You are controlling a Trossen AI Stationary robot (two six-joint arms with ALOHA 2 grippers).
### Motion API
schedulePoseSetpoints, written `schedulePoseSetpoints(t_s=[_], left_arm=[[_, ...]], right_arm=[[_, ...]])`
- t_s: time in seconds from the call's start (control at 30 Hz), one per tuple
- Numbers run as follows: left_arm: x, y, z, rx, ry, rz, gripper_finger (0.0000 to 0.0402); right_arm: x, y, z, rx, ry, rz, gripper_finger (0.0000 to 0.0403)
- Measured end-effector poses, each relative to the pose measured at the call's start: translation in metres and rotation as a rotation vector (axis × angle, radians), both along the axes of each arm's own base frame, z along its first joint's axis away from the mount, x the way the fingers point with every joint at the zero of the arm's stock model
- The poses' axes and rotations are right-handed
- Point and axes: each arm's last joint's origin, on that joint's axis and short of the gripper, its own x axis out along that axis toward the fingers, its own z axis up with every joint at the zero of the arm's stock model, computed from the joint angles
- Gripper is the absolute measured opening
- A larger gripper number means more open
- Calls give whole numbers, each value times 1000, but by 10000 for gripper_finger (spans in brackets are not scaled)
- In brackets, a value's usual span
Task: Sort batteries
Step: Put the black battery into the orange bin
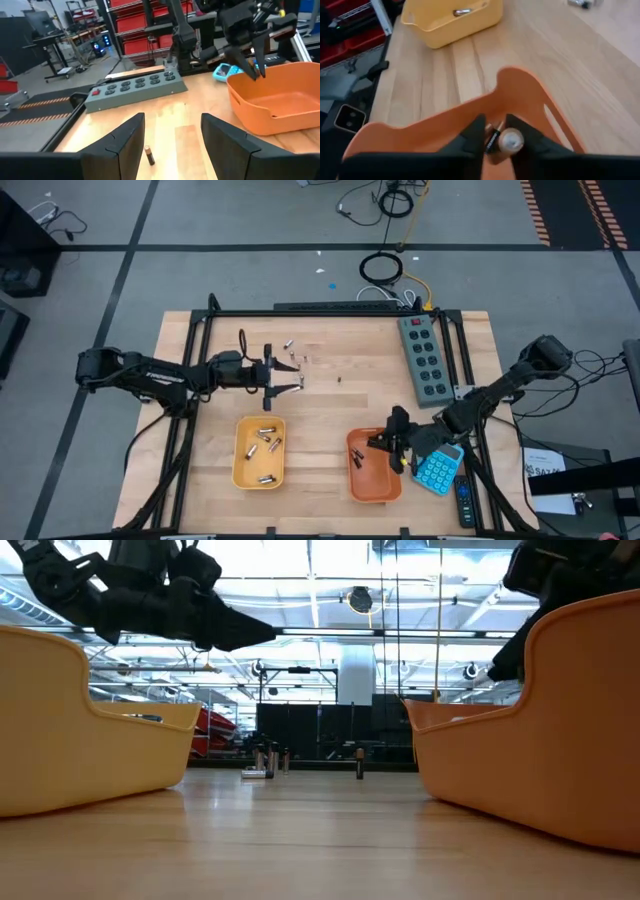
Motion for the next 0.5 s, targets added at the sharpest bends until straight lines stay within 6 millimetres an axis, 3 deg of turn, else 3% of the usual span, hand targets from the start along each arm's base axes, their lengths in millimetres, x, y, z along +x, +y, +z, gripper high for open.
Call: schedulePoseSetpoints(t_s=[0.2, 0.3, 0.5], left_arm=[[0, 0, 2, 2, -23, -19, 205], [0, -1, 3, 1, -31, -43, 205], [0, -2, 7, 6, -69, -79, 205]], right_arm=[[-1, -1, 4, 15, -22, -35, 157], [-2, -12, 12, -79, -59, -106, 165], [13, -57, 12, -216, -7, -190, 150]])
